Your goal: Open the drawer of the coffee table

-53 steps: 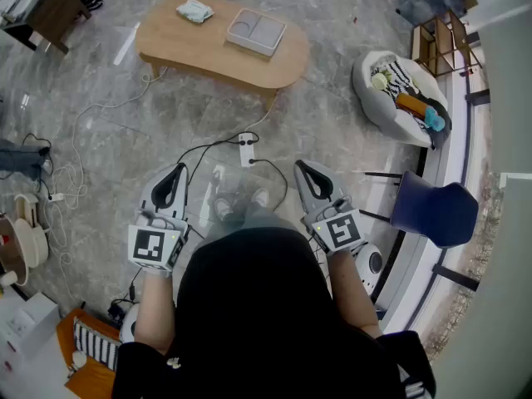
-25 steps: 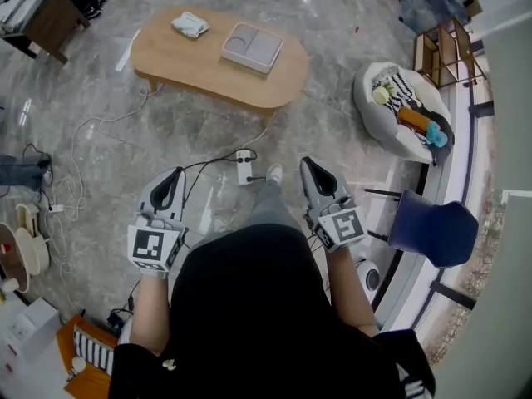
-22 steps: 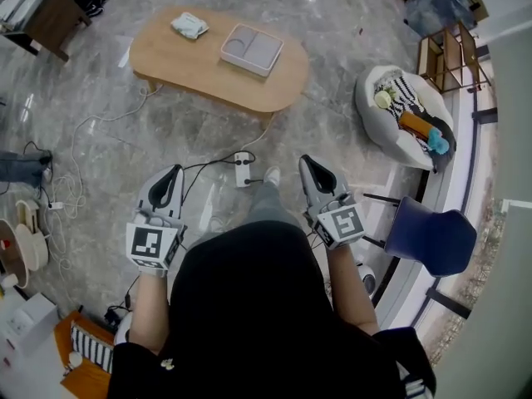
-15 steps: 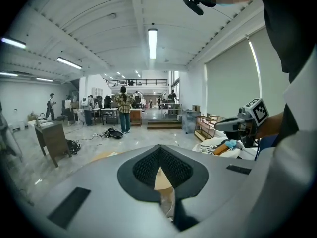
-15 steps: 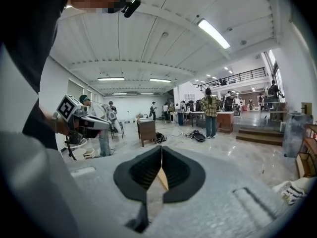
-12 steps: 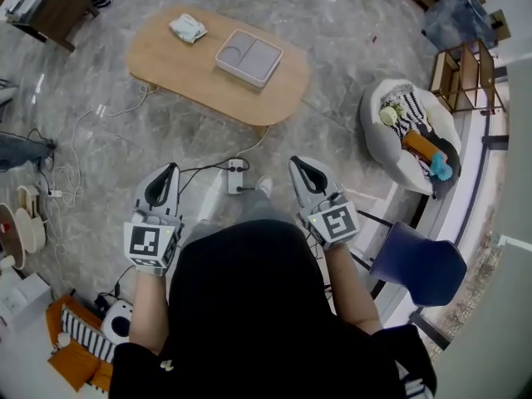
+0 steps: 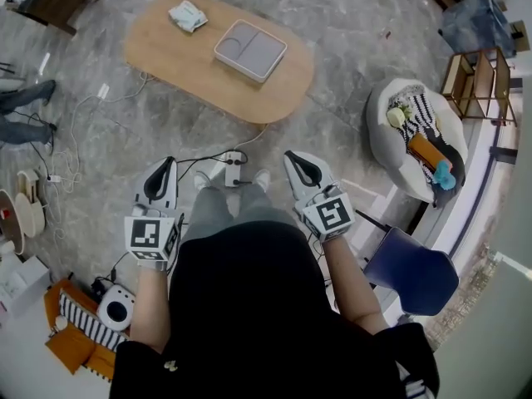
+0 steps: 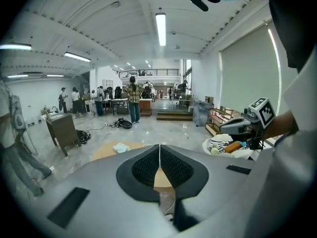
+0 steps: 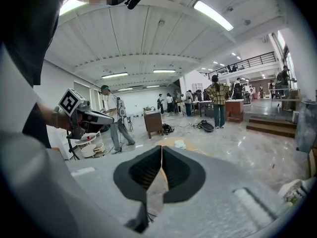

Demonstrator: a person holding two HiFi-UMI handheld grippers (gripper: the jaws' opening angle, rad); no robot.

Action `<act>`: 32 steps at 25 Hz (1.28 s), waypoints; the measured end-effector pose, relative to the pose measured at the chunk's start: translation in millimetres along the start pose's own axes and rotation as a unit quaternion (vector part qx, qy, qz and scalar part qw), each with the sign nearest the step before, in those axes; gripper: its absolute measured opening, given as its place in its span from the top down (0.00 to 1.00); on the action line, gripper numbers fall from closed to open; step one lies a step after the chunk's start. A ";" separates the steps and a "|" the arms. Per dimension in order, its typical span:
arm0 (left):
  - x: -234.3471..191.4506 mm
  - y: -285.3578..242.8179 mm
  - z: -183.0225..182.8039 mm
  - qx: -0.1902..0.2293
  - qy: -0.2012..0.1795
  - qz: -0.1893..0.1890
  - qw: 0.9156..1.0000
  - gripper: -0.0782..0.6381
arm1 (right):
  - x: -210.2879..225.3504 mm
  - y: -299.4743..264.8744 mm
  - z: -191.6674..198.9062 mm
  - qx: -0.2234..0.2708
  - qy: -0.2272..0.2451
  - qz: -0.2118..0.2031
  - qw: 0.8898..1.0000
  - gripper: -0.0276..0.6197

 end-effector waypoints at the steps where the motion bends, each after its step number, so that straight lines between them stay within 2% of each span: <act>1: -2.4 -6.2 1.3 -0.002 0.002 0.003 1.000 0.87 | 0.6 -4.3 1.1 -0.006 -0.002 0.001 1.000 0.95; 4: -16.5 -27.6 6.4 -0.013 0.002 0.014 1.000 0.87 | 3.8 -19.8 6.6 -0.016 -0.009 0.016 1.000 0.95; 7: -37.9 -50.7 11.8 -0.029 -0.014 0.027 0.999 0.87 | 3.6 -40.7 12.7 -0.036 -0.014 0.026 0.999 0.95; 10: -60.1 -72.9 20.6 -0.042 -0.019 0.049 0.998 0.87 | 2.6 -61.7 16.6 -0.051 -0.025 0.042 0.997 0.90; 16: -104.4 -121.0 46.4 -0.079 -0.024 0.093 0.992 0.87 | 1.8 -108.8 31.4 -0.093 -0.040 0.072 0.992 0.86; 21: -137.0 -165.2 72.9 -0.105 -0.021 0.113 0.988 0.87 | 3.4 -148.1 56.5 -0.121 -0.055 0.081 0.988 0.85; 26: -161.7 -207.3 116.0 -0.129 -0.011 0.128 0.983 0.87 | 4.3 -185.9 84.8 -0.157 -0.069 0.088 0.981 0.81; 32: -171.4 -249.9 168.7 -0.149 0.039 0.130 0.979 0.87 | 20.3 -220.3 130.3 -0.187 -0.077 0.087 0.975 0.77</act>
Point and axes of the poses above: the fingertips, and each gripper's own axes: y backward along the fingers, x to its right, z out of its underside, the point moved 7 cm from there along y, backward along the fingers, and after that the axes turned 5 degrees about -x, right-handed, at the moved point
